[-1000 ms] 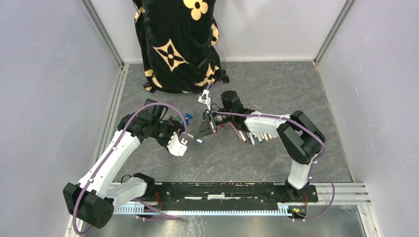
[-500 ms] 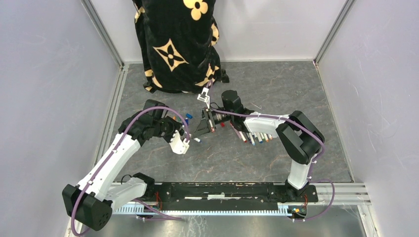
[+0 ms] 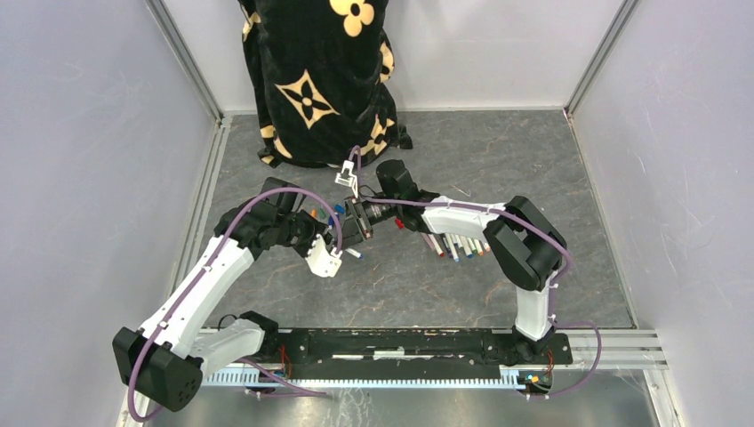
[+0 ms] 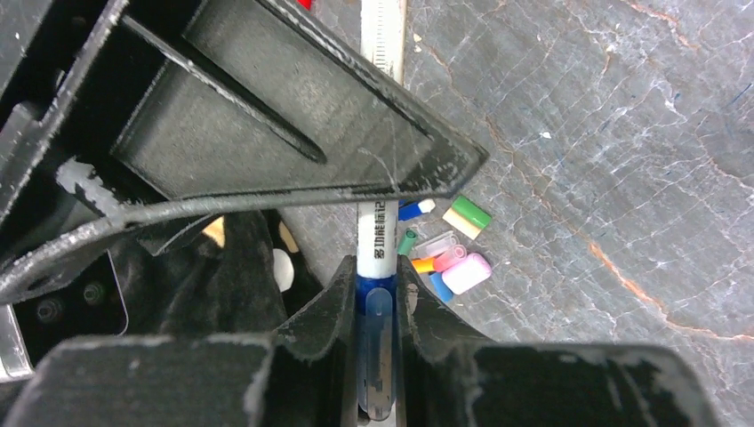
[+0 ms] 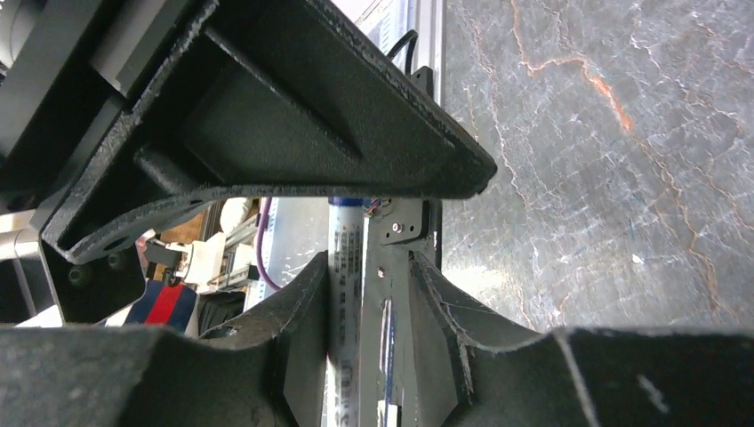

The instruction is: Open the pen caps

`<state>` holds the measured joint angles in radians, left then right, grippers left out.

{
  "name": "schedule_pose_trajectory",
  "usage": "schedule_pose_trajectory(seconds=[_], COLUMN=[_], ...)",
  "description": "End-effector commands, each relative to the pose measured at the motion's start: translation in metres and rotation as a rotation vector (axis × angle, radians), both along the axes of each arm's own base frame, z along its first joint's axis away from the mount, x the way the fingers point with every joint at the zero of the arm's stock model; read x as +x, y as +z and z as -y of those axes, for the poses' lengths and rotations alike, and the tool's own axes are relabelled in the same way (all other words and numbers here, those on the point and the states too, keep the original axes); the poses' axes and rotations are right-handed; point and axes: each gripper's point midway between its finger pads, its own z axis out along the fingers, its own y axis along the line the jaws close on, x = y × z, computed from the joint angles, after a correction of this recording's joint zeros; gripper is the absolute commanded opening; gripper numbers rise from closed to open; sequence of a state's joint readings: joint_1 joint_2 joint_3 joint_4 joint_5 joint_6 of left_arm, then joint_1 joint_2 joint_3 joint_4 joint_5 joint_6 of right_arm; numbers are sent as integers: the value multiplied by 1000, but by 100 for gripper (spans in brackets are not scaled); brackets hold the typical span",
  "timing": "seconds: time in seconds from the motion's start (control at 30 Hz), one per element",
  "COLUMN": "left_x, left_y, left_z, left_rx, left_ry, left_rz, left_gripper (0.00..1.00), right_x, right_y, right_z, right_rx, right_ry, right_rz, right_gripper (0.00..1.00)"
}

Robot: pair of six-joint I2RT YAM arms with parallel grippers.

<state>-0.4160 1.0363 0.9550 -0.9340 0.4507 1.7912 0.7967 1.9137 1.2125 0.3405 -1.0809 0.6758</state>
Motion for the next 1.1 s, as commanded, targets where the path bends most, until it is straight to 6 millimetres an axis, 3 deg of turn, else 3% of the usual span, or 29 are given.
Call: schedule_pose_trajectory(seconds=[0.0,0.3,0.63,0.67,0.7,0.73,0.77,0.8,0.83,0.87,0.9,1.0,1.07], left_x=[-2,-1,10,15,25,39,56,72,76,66,55,53,37], left_y=[21,22,10,7,6,7,10,14,17,11,11,17,16], left_z=[16,17,7,-3,-19,-48,-94,-140,-172,-172,-149,-85,-74], left_rx=[-86,-89,-10,35,87,144,181,176,172,181,133,110,107], left_ry=[-8,26,78,118,179,252,316,371,400,362,347,258,231], left_rz=[-12,-44,-38,-27,-1,30,60,79,55,-25,-83,51,5], left_gripper=[2,2,2,2,2,2,2,2,2,2,2,2,2], right_x=[8,14,35,31,24,5,-23,-49,-52,-58,-59,-50,-43], right_y=[6,1,-33,-41,-57,-67,-90,-100,-91,-88,-80,-77,-66], right_z=[-15,-23,-29,-18,4,35,73,105,112,116,108,100,97], right_rx=[34,30,-109,-147,-211,-288,-356,-365,-281,-237,-196,-231,-200], right_ry=[-11,-35,-69,-55,-28,-9,-2,-28,-121,-168,-139,-83,-112], right_rz=[23,23,100,107,135,144,158,167,164,96,79,100,121], right_gripper=[40,0,0,0,0,0,0,0,0,0,0,0,0])
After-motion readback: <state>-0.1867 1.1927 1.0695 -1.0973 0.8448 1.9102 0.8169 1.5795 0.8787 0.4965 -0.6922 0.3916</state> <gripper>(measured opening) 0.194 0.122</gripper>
